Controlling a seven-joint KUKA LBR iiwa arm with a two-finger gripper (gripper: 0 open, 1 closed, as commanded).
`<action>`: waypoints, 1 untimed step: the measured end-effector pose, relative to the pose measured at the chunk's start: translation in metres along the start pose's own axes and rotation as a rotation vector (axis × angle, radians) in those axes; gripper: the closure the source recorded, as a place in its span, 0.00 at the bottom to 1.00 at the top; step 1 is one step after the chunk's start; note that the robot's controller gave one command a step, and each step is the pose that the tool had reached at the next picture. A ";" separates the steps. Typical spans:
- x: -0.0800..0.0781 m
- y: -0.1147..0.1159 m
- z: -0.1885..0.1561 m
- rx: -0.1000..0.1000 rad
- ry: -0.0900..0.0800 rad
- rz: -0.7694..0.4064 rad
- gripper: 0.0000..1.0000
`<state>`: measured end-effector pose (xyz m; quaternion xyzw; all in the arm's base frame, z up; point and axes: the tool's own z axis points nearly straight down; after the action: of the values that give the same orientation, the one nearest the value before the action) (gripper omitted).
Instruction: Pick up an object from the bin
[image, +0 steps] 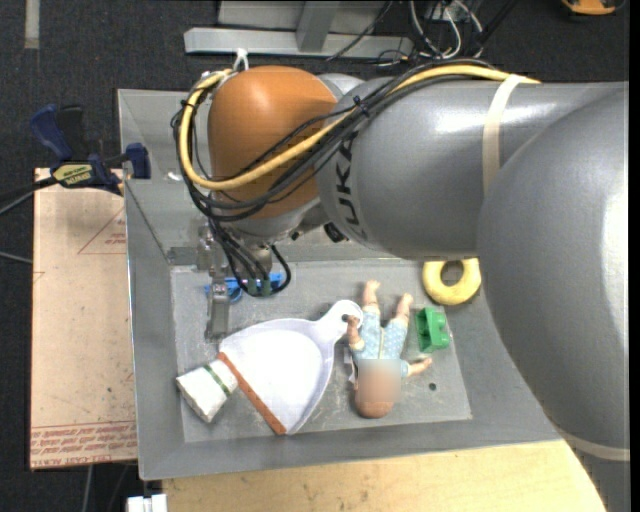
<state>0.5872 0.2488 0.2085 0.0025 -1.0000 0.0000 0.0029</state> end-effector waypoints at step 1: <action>-0.001 -0.001 -0.005 -0.001 -0.006 0.004 0.00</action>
Offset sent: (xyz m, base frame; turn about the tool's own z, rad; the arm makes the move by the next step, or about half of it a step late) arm -0.0117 -0.0473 -0.0913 -0.1793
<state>0.5885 0.2475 0.2135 0.0006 -1.0000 -0.0007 -0.0003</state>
